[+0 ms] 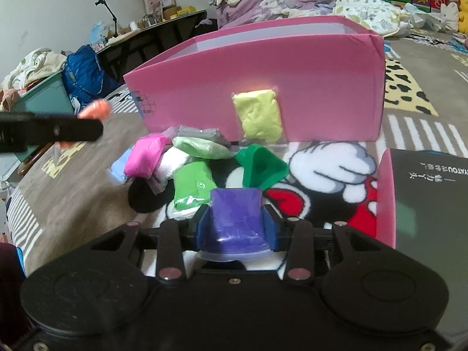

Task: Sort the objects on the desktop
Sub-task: 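Carry the peach clay packet with the left gripper into the pink box and release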

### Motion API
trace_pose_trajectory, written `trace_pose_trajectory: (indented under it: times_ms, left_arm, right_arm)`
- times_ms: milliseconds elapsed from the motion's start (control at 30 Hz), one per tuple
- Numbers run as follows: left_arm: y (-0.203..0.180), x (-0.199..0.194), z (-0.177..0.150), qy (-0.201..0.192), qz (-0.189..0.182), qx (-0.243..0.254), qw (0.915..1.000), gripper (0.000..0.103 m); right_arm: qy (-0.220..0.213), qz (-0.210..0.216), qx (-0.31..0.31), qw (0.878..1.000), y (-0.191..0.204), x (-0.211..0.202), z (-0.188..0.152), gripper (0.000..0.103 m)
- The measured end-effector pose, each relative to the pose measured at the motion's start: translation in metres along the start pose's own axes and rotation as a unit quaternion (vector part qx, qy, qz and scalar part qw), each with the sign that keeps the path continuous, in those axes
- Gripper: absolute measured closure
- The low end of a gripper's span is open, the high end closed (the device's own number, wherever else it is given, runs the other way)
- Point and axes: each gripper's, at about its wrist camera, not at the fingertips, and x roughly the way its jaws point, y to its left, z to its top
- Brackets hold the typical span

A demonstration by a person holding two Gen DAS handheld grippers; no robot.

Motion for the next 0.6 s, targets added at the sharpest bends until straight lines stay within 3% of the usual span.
trace_pose_trajectory:
  times_ms: [333,600]
  left_arm:
    - [0.013,0.007,0.040,-0.023,0.016,-0.015,0.9995,0.064]
    - [0.022,0.036,0.079,-0.020,0.019,-0.024,0.9993,0.064]
  right_arm:
    - [0.007,0.002,-0.010,1.000,0.000,0.000,-0.001,0.065]
    - [0.014,0.003,-0.014,1.000,0.000,0.001,-0.001,0.065]
